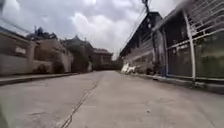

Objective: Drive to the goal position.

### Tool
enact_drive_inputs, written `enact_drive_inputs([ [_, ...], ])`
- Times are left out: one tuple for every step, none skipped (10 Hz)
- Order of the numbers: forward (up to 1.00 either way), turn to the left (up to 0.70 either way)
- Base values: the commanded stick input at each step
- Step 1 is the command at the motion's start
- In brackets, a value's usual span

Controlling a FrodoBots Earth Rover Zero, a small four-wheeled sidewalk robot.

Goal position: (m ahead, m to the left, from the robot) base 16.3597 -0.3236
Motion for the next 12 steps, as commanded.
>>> enact_drive_inputs([
  [0.5,-0.49],
  [0.5,-0.49],
  [0.5,-0.49],
  [0.5,-0.49],
  [0.5,-0.46],
  [0.5,-0.27],
  [0.5,-0.09],
  [0.5,0.01],
  [0.5,0.01],
  [0.5,0.01],
  [0.5,0.01],
  [0.5,0.01],
])
